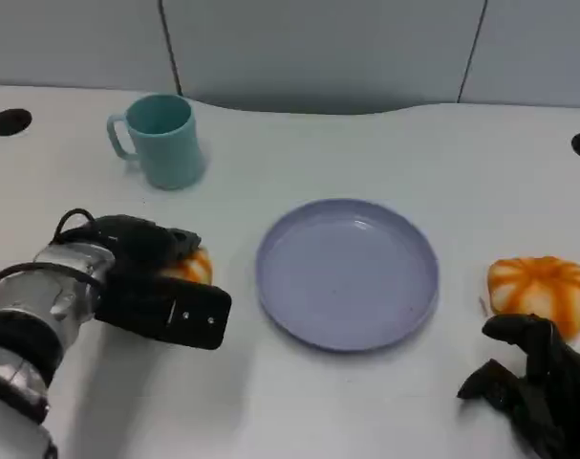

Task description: Grasp the bread from the table and place it into the plate.

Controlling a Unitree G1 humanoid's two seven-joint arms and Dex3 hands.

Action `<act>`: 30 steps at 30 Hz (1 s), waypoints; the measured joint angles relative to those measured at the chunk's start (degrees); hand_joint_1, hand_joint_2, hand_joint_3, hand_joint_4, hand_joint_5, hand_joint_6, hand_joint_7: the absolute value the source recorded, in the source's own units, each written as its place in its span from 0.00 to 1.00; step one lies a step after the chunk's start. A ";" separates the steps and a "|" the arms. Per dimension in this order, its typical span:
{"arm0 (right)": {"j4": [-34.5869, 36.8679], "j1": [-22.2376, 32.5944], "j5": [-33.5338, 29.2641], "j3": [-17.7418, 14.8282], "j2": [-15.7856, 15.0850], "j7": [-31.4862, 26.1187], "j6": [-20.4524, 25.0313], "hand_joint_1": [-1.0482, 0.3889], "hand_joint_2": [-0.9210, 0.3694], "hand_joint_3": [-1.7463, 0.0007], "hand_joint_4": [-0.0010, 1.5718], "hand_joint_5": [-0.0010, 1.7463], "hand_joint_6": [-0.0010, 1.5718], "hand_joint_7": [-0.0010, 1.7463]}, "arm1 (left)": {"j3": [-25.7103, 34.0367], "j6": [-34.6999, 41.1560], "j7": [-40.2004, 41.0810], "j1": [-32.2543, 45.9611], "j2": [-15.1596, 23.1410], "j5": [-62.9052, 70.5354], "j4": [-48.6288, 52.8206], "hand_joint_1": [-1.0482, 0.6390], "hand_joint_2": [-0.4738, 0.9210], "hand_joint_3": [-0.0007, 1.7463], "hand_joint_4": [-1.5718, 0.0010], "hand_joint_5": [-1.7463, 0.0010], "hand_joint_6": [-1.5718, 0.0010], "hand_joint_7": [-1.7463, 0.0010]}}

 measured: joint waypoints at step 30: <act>-3.30 1.02 0.57 -0.29 0.25 -3.33 2.67 0.45 0.00 0.69 0.30 1.00 0.15 0.96 | -1.35 -4.97 24.13 0.61 -2.25 -6.07 8.64 0.55 0.97 0.10 0.52 0.00 0.66 0.00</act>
